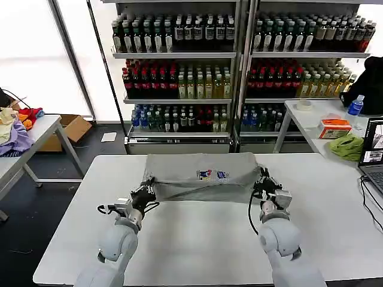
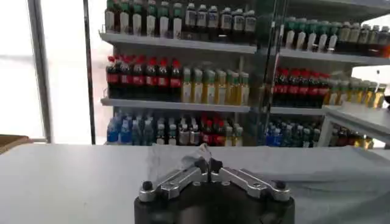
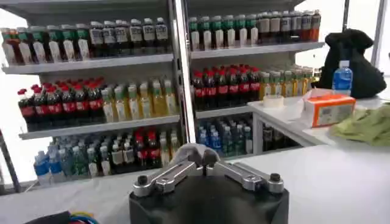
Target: Fold and organize the clothes.
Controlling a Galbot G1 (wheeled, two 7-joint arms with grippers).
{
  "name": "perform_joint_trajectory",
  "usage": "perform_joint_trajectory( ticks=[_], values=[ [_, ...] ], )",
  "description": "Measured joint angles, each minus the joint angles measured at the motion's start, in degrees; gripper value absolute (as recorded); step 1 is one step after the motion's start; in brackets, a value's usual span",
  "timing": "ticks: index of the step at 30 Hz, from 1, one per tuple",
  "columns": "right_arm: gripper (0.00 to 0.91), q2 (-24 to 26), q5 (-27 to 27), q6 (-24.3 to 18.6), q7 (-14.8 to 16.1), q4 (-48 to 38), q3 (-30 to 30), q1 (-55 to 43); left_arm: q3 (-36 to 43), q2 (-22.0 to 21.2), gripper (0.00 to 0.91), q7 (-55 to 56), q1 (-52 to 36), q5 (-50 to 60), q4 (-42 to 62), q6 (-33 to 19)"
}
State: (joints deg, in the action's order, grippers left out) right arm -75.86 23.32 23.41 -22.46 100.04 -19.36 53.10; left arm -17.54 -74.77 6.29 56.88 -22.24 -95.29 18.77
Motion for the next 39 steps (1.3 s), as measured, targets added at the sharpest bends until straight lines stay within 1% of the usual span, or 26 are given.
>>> perform_joint_trajectory(
  ticks=[1, 2, 3, 4, 8, 12, 18, 23, 30, 34, 39],
  values=[
    [0.02, 0.0, 0.1, 0.2, 0.2, -0.8, 0.2, -0.6, 0.1, 0.1, 0.0, 0.1, -0.5, -0.2, 0.6, 0.1],
    [0.705, 0.1, 0.1, 0.4, 0.4, -1.6, 0.4, -1.1, 0.1, 0.2, 0.02, 0.1, -1.0, -0.5, 1.2, 0.3],
    [0.907, 0.2, 0.1, 0.7, 0.7, -2.3, 0.6, -1.5, 0.3, 0.3, 0.02, 0.1, -1.3, -0.7, 1.7, 0.5],
    [0.907, 0.2, 0.1, 1.1, 1.0, -3.0, 0.8, -2.0, 0.4, 0.4, 0.907, 0.0, -1.7, -1.0, 2.2, 0.7],
    [0.907, 0.0, 0.3, 2.7, 2.1, -5.7, 1.8, -3.9, 1.2, 0.8, 0.907, -0.1, -3.0, -1.7, 3.8, 1.9],
    [0.907, -0.7, 1.0, 3.9, 2.2, -8.8, 2.2, -5.7, 2.0, 1.0, 0.907, 0.4, -4.3, -2.0, 5.2, 3.5],
    [0.907, -2.8, 4.7, 4.0, -0.2, -13.2, 2.0, -8.2, 2.5, 1.4, 0.907, 1.3, -5.3, -2.9, 6.4, 5.9],
    [0.907, -3.6, 7.9, 4.0, -2.9, -14.5, 2.0, -9.0, 2.4, 2.1, 0.907, 1.6, -5.1, -3.3, 6.3, 7.6],
    [0.907, -2.7, 9.9, 5.4, -5.8, -11.3, 1.7, -7.6, 2.0, 3.3, 0.907, 2.2, -3.4, -3.7, 3.8, 9.4],
    [0.907, -1.5, 10.0, 5.5, -6.9, -7.9, 1.0, -5.6, 1.6, 4.0, 0.907, 2.3, -1.8, -3.7, 1.1, 9.9],
    [0.907, 0.2, 10.0, 6.1, -7.5, -4.1, 0.2, -2.6, 0.9, 4.7, 0.907, 2.5, 0.4, -3.6, -2.0, 10.1]
  ],
)
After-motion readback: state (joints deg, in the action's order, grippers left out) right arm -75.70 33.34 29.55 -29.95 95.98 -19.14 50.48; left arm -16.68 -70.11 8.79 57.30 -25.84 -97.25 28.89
